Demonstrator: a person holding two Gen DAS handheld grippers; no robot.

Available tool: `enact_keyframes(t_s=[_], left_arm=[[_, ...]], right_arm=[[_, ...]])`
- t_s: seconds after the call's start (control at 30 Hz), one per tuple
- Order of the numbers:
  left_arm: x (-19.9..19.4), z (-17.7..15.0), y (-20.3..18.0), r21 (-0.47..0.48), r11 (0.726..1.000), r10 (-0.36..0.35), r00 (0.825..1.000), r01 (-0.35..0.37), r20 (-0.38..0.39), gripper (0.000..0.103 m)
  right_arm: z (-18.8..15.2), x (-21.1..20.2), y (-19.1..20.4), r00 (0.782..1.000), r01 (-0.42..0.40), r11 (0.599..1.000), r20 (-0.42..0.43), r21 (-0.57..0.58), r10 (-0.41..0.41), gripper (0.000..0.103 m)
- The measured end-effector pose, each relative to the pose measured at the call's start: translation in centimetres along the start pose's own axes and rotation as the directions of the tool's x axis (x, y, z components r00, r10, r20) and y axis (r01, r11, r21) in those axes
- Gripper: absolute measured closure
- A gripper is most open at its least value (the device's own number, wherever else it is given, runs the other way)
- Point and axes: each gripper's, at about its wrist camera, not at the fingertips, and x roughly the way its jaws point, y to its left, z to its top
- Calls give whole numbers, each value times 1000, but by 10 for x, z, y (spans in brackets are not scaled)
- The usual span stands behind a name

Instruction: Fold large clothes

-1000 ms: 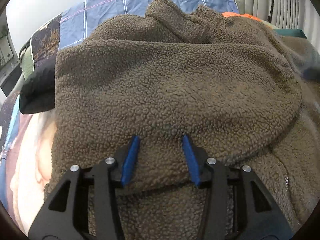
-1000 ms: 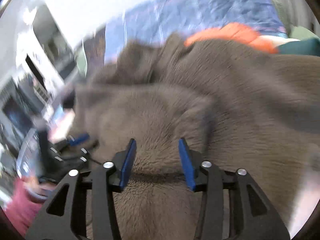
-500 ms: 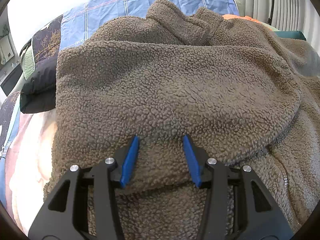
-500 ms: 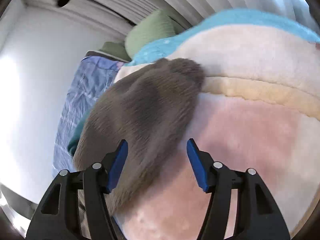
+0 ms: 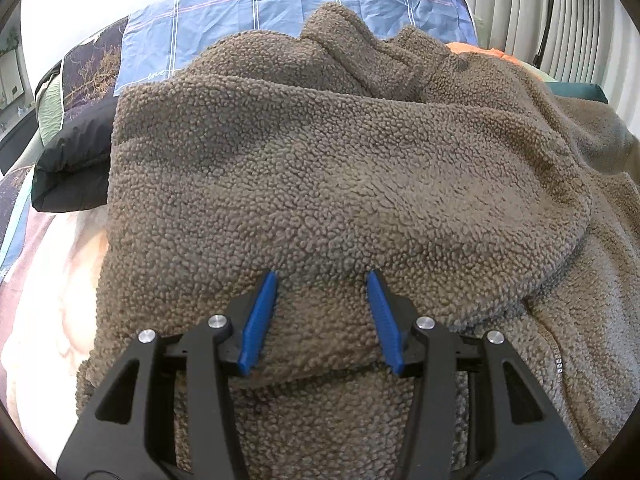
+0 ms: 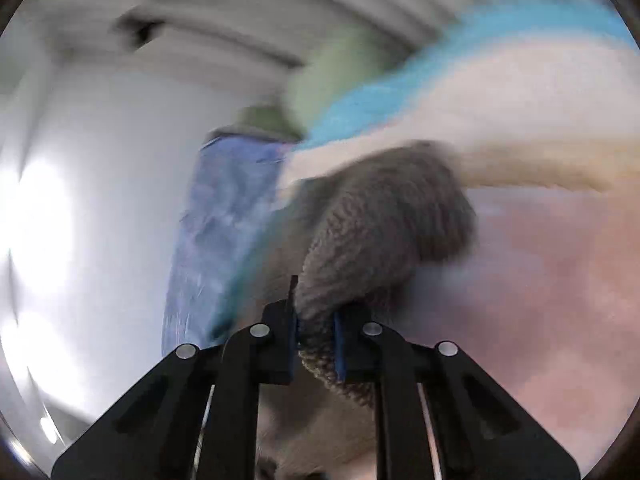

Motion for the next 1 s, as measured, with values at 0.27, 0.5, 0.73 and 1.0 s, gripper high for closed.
enact_keyframes(t_s=[0.27,0.5,0.73,1.0], left_arm=[[-2,-1,4,-17,1000,-17,1000,17,10,53],[-11,-1,22,-98,986,-133,991,136,36,38],[-25,12,43,-256,873,-402,910,415,107,22],[2,53,8,-264,917,-302,953,299,29,79]], right_arm=[[-167,25,202,898,-406,775,-367,-484,241,89],[-358,95,204,682,-558,618,-730,-554,-37,77],[-361,101,172,673,-514,622,-727,-590,-134,69],[-345,70,148,732,-490,562,-665,-666,-150,65]])
